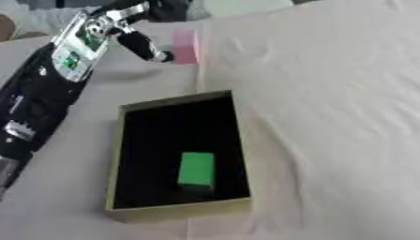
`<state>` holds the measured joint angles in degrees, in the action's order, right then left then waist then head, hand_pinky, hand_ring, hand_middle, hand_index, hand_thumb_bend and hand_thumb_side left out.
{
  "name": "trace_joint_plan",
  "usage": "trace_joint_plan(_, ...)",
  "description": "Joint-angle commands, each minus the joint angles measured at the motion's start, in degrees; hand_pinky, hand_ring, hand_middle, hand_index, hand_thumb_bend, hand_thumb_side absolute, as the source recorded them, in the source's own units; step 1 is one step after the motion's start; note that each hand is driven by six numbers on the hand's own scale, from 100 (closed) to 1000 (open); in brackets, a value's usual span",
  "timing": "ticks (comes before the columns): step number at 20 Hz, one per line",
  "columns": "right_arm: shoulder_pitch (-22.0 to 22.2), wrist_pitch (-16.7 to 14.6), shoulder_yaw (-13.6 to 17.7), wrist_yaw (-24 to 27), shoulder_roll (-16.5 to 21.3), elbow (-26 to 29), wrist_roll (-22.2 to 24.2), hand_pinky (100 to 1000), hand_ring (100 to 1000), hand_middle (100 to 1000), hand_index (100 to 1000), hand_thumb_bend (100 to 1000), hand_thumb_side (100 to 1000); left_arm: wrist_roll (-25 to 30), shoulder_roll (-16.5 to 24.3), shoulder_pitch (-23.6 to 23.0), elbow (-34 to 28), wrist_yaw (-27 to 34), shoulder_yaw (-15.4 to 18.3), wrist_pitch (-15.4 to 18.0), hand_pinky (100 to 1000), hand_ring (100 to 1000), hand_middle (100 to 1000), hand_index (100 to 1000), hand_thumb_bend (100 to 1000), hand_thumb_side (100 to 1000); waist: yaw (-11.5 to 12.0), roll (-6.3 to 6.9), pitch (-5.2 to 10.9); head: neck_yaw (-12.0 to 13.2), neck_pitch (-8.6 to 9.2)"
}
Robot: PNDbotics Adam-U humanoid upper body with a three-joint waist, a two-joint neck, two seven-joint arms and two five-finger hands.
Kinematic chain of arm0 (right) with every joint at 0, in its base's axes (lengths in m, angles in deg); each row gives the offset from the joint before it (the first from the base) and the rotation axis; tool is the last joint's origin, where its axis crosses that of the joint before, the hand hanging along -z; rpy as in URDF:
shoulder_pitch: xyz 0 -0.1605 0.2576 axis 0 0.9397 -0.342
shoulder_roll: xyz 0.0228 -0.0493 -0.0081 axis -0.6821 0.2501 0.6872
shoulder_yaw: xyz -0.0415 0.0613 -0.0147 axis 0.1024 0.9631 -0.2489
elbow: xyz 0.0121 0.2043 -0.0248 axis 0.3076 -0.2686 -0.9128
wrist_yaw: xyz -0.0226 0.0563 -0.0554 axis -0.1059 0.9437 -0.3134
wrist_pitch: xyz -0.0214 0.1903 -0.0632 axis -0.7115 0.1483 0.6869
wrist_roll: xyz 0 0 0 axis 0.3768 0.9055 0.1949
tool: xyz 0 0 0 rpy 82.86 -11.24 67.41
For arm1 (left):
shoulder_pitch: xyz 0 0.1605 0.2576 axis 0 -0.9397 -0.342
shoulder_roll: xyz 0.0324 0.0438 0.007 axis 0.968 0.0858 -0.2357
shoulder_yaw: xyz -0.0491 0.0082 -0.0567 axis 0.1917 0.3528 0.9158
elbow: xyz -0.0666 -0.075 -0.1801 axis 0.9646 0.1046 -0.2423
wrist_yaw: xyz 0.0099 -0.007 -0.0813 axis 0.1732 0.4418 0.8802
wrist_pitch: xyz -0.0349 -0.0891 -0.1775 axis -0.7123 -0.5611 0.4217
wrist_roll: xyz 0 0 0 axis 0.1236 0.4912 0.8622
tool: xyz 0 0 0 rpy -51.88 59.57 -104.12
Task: Pick up objects on the table and place them in the box.
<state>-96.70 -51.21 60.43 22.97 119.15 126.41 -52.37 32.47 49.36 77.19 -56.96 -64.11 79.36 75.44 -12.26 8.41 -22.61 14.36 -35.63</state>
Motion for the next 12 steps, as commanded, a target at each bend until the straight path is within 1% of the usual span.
trace_joint_plan(1,-1.2,0.2,0.2,0.2,0.7,0.8,-0.1,778,676,642,822,100,411,-0.2,0.9,1.6,-0.4,1.8,0.8,-1.2,992,892,936,970,520,100,-0.2,-0.29,1.05,0.6,0.89)
trace_joint_plan(9,-1.5,0.6,0.1,0.5,0.0,0.8,-0.5,779,674,635,820,100,433,0.6,1.0,1.9,-0.6,5.3,0.5,-3.3,994,892,935,966,517,100,-1.1,0.53,0.64,1.0,1.55)
trace_joint_plan(12,-1.5,0.7,0.1,0.5,-0.2,0.8,-0.6,779,673,629,820,100,444,0.9,1.1,1.9,-0.4,6.1,0.6,-3.5,998,918,956,970,512,100,-1.4,0.81,0.55,1.2,1.77)
